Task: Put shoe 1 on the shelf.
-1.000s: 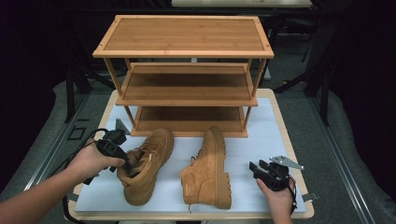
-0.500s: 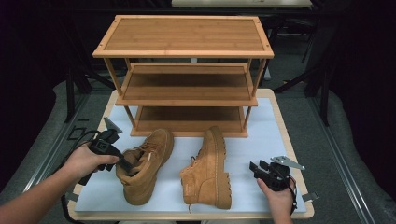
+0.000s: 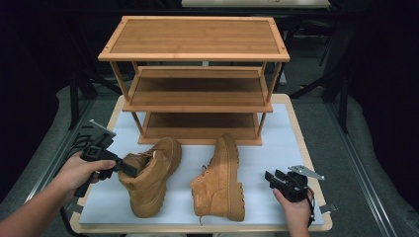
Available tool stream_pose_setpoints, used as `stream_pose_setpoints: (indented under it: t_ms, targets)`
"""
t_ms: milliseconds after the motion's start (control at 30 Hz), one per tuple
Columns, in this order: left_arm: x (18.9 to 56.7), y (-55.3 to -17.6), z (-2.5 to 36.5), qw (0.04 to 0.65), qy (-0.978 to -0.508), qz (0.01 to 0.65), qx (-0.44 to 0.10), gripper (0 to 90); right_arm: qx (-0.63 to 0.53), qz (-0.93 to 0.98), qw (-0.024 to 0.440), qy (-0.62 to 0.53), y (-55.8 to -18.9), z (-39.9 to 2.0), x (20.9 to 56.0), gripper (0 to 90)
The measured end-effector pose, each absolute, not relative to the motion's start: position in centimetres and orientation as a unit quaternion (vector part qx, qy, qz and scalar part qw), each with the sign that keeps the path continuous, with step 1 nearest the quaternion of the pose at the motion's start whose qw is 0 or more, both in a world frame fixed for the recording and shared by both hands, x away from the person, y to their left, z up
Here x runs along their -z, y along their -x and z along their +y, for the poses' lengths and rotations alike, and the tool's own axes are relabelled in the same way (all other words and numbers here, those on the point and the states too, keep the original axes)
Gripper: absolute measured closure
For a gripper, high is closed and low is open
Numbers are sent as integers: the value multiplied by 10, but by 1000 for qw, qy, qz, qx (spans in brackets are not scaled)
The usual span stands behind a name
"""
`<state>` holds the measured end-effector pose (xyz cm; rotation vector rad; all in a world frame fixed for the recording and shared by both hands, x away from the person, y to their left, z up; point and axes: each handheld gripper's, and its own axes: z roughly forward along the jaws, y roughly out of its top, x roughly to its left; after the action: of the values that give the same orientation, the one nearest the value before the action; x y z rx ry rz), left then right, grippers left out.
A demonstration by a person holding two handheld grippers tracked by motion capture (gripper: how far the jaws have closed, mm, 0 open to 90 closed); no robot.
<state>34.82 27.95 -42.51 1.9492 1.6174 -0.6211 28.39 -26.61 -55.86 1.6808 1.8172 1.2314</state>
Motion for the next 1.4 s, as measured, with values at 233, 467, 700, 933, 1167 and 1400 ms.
stream_pose_setpoints:
  t_ms: [233, 467, 700, 933, 1167, 1400]
  targets:
    - [404, -342, 291, 291, -710, 597, 232, 791, -442, 641, 185, -600, -284, -268, 559, 522]
    - [383, -335, 297, 306, -700, 599, 240, 792, -448, 634, 184, -603, -285, -269, 561, 521]
    - [369, -329, 303, 316, -690, 603, 246, 792, -450, 630, 182, -606, -285, -271, 561, 520]
    - [345, -317, 315, 344, -677, 601, 248, 793, -450, 629, 181, -607, -285, -272, 562, 520]
    - [301, -307, 333, 380, -674, 589, 233, 792, -453, 625, 180, -610, -285, -272, 562, 520]
    - [273, -312, 342, 410, -667, 588, 202, 791, -453, 624, 180, -611, -285, -273, 562, 520]
